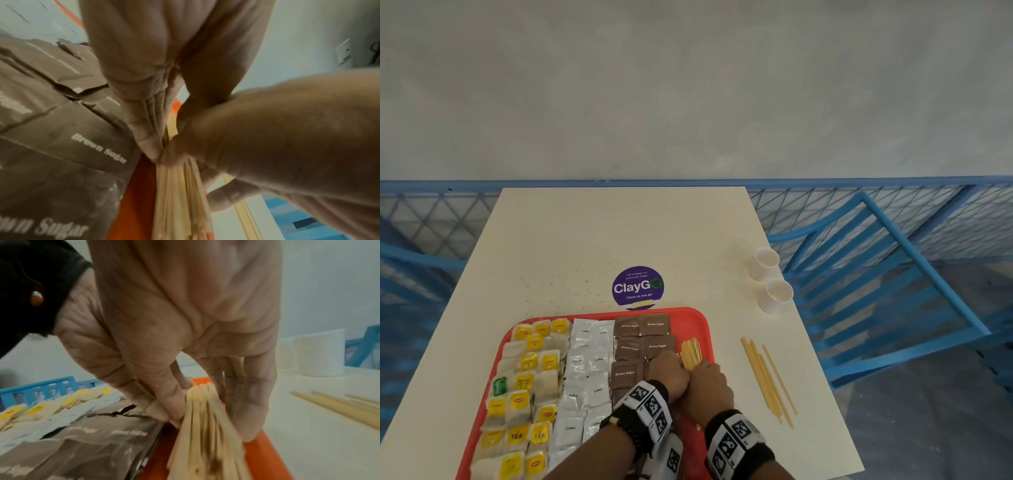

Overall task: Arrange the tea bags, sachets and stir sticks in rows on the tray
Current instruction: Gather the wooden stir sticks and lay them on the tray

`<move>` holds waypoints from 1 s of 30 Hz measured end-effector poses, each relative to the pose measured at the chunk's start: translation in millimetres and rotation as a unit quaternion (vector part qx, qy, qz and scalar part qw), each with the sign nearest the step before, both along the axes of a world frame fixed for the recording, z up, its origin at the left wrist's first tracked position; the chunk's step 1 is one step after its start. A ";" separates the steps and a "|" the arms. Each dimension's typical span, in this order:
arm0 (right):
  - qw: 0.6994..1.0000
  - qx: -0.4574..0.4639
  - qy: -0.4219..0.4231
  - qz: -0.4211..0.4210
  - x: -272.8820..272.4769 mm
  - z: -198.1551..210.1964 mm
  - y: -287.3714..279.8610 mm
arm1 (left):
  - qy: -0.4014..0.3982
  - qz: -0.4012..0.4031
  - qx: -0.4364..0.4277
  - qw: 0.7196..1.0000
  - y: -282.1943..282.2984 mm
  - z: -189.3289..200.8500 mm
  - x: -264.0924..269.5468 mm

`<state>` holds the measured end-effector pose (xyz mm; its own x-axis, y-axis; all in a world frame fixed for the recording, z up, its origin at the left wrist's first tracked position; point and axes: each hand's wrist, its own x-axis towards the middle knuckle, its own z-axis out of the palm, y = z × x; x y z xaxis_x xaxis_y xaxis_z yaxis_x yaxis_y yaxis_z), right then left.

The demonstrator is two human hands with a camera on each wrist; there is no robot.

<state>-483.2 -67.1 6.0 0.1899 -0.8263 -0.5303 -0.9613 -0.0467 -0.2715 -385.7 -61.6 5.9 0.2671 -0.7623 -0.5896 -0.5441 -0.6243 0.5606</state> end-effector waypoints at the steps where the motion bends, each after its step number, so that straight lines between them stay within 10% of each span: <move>1: 1.000 -0.009 0.007 0.014 -0.7 2.2 -1.0 | -0.007 -0.007 -0.003 1.000 0.4 1.6 0.5; 16: 0.993 -0.015 -0.083 0.078 -25.5 4.7 -1.4 | -0.020 -0.042 -0.035 0.998 7.6 7.0 7.0; 30: 0.972 -0.097 -0.023 -0.213 -144.5 -21.6 -32.5 | -0.040 -0.221 -0.135 0.965 -69.5 13.0 -37.9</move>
<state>-627.7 -99.6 -15.6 -0.1712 -0.9190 -0.3551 -0.8920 0.2976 -0.3403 -423.6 -131.2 18.9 -0.0835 -0.9354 -0.3436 -0.7721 -0.1573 0.6157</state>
